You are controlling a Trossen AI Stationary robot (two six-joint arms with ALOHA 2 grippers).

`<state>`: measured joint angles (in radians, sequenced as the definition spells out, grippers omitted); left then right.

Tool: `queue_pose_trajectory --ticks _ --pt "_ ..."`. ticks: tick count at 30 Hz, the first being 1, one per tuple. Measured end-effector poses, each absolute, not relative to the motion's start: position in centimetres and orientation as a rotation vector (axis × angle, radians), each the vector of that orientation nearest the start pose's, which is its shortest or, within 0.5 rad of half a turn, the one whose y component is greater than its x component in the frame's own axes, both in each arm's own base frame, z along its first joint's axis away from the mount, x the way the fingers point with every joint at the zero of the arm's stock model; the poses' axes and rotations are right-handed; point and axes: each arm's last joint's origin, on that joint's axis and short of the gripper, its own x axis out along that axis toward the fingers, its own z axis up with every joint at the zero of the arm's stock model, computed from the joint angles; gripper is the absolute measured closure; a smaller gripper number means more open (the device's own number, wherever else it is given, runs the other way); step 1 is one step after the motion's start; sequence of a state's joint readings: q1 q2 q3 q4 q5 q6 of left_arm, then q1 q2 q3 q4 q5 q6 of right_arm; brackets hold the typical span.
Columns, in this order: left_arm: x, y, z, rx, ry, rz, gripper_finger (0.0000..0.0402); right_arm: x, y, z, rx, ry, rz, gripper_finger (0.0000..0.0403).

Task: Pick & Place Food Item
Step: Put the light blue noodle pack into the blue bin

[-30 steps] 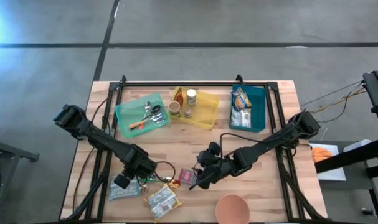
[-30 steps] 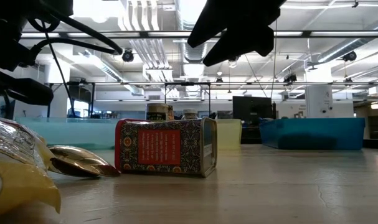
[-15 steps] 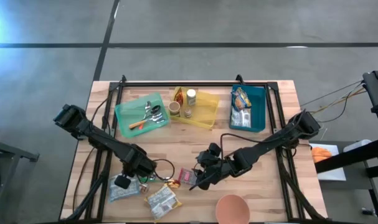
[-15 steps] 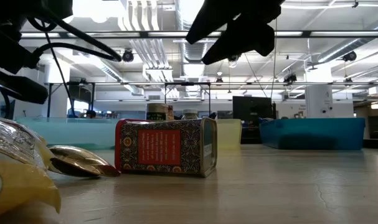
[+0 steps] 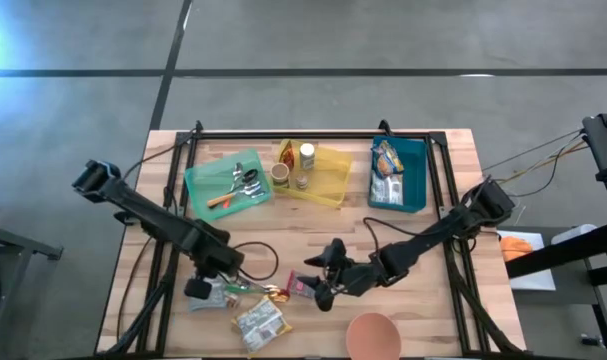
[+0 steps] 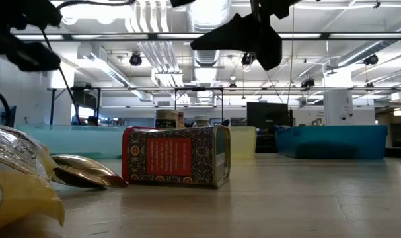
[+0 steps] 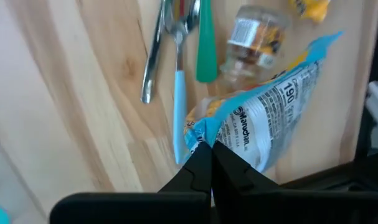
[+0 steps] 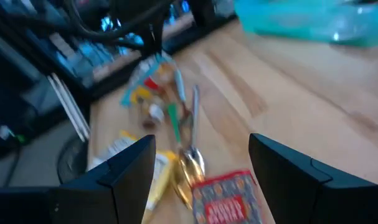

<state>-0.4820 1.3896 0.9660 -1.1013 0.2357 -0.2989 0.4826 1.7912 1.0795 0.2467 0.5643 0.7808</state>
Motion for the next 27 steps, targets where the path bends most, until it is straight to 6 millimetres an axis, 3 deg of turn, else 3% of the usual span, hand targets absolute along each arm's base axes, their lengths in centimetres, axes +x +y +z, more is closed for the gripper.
queue_pose_trajectory --ticks 9,15,27 --pt "18.2 -10.0 24.9 -0.102 1.465 -0.240 0.0401 34.4 16.3 20.0 0.470 0.296 -0.269 0.0147" --pt "17.2 -9.4 25.7 -0.129 1.470 -0.162 0.0401 34.9 17.0 21.5 0.337 0.275 -0.211 0.0147" --pt "17.5 -9.4 28.4 -0.119 1.400 -0.133 0.0401 35.4 17.2 22.7 0.306 0.249 -0.202 0.0147"
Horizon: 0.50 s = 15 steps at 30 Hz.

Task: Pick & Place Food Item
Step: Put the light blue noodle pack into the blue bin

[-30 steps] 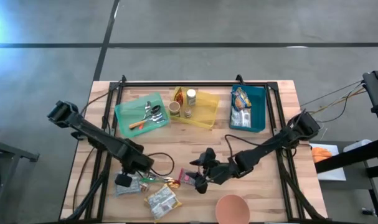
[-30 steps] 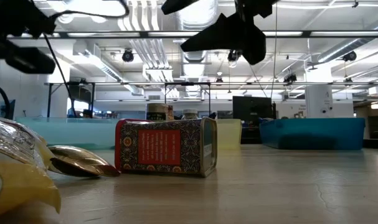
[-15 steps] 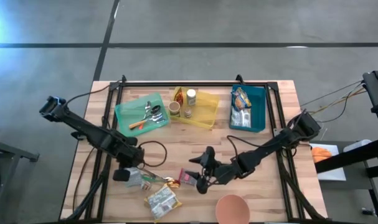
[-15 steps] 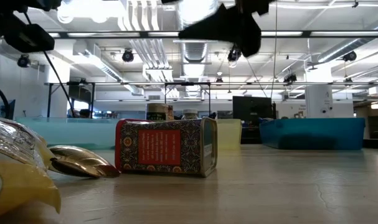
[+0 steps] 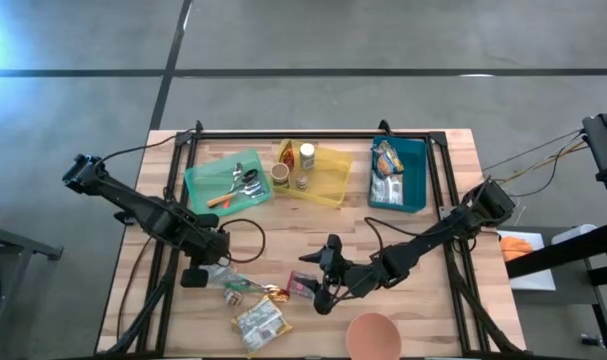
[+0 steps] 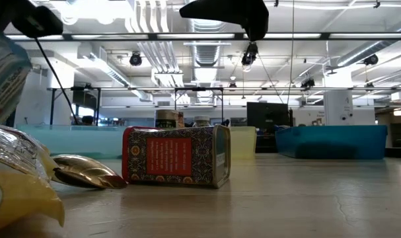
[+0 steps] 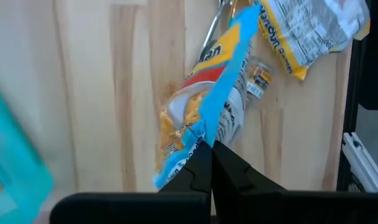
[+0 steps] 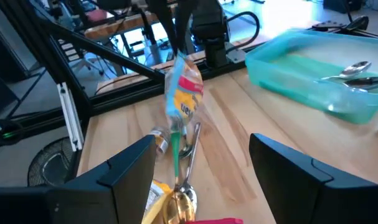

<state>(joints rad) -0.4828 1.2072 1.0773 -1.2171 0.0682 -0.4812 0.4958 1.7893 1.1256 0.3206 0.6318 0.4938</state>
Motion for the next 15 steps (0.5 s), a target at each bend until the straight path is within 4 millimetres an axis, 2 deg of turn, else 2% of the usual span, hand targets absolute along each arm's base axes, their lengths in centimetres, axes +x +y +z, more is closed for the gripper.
queue_pose_trajectory --ticks 9,15 --pt "17.9 -9.4 31.4 -0.095 1.292 -0.121 0.0401 35.4 16.7 22.9 0.302 0.183 -0.342 0.0147" --pt "18.1 -9.3 32.5 -0.037 1.223 -0.113 0.0401 35.4 16.6 23.0 0.310 0.174 -0.348 0.0147"
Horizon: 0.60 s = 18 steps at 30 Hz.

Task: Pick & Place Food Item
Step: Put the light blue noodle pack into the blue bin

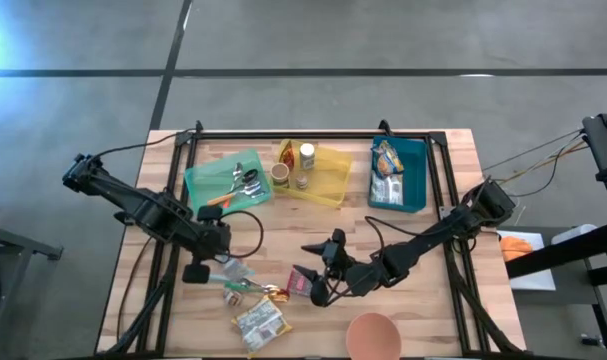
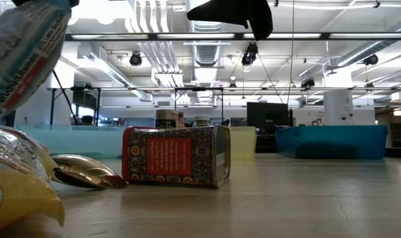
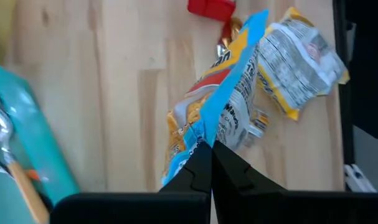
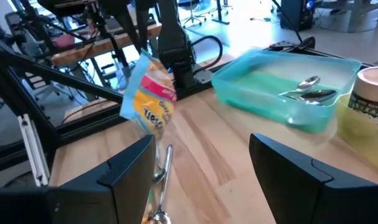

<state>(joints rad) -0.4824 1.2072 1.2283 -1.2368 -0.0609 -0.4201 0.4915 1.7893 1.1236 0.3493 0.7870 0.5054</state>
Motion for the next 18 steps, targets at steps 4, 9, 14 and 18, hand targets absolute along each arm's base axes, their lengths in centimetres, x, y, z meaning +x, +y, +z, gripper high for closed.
queue_pose_trajectory --ticks 4,9,14,18 --pt "18.30 -9.25 32.65 0.002 1.187 -0.105 0.0401 35.57 16.41 22.88 0.348 0.180 -0.329 0.0147" --pt "18.56 -9.28 32.75 0.034 1.148 -0.101 0.0401 35.51 16.20 22.44 0.356 0.197 -0.316 0.0147" --pt "18.70 -9.30 32.82 0.049 1.128 -0.102 0.0401 35.55 16.02 22.36 0.388 0.194 -0.324 0.0147" --pt "18.96 -9.22 32.91 0.050 1.106 -0.105 0.0401 35.72 15.77 22.30 0.399 0.208 -0.298 0.0147"
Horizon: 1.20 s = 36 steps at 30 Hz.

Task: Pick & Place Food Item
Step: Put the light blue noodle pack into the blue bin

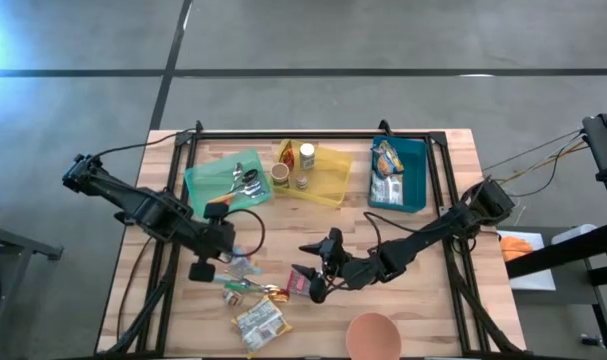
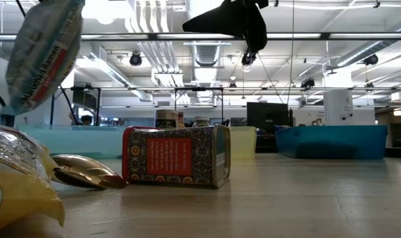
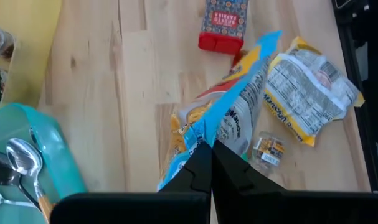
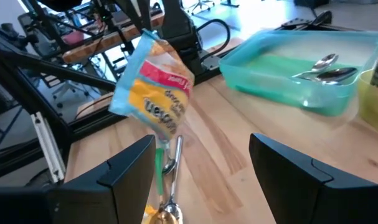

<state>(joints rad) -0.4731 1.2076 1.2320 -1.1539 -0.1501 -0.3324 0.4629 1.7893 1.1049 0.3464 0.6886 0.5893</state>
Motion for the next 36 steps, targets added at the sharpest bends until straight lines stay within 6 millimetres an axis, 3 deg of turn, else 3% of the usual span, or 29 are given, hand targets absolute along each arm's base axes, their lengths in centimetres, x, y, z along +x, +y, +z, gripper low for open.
queue_pose_trajectory --ticks 5,19,28,36 --pt "19.3 -8.9 33.0 0.047 1.085 -0.101 0.0401 35.7 15.8 22.3 0.384 0.212 -0.289 0.0139" --pt "20.8 -7.4 33.5 0.029 0.991 -0.071 0.0401 36.5 15.4 23.7 0.319 0.189 -0.280 0.0052" --pt "21.2 -6.8 33.6 0.037 0.970 -0.061 0.0401 37.0 15.6 24.9 0.276 0.165 -0.263 0.0045" --pt "21.4 -6.6 33.7 0.034 0.955 -0.055 0.0401 40.2 16.8 23.8 0.204 0.192 -0.253 0.0045"
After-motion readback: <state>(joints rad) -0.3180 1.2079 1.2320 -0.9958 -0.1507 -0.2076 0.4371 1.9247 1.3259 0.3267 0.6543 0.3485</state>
